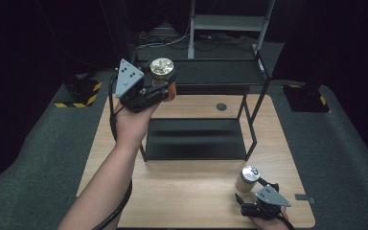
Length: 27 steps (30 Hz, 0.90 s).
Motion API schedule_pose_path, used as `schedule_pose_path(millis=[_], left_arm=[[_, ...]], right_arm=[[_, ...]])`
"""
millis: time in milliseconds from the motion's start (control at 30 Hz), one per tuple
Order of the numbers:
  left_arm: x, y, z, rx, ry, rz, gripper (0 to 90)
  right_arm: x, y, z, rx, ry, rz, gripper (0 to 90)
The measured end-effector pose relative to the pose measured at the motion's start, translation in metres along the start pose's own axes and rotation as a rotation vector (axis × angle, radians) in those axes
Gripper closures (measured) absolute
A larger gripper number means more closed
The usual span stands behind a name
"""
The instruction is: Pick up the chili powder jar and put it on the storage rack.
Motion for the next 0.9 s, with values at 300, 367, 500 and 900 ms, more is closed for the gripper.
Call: schedule_pose_path(millis=[300, 367, 500, 900], left_arm=[[0.017, -0.002, -0.007, 0.022, -0.012, -0.017, 34.1], [0.02, -0.003, -0.008, 0.02, -0.013, -0.018, 34.0], [0.029, -0.006, -0.01, 0.019, -0.018, -0.027, 34.1], [0.052, -0.014, -0.014, 0.003, -0.027, -0.052, 34.1]], right_arm=[[0.0, 0.0, 0.0, 0.001, 0.003, -0.001, 0.1], [0.0, 0.0, 0.0, 0.001, 0.003, -0.001, 0.1], [-0.001, 0.0, 0.001, 0.001, 0.006, -0.001, 0.1], [-0.001, 0.001, 0.001, 0.006, 0.009, -0.006, 0.1]])
Point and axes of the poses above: each handheld gripper's, and its own axes: x roughly forward along the jaws, z roughly out of its underside, y roughly to its right, the point moved 5 cm from there along x, roughly forward along the jaws, and after that the axes turned 6 degrees about z, right-handed, at the moved point
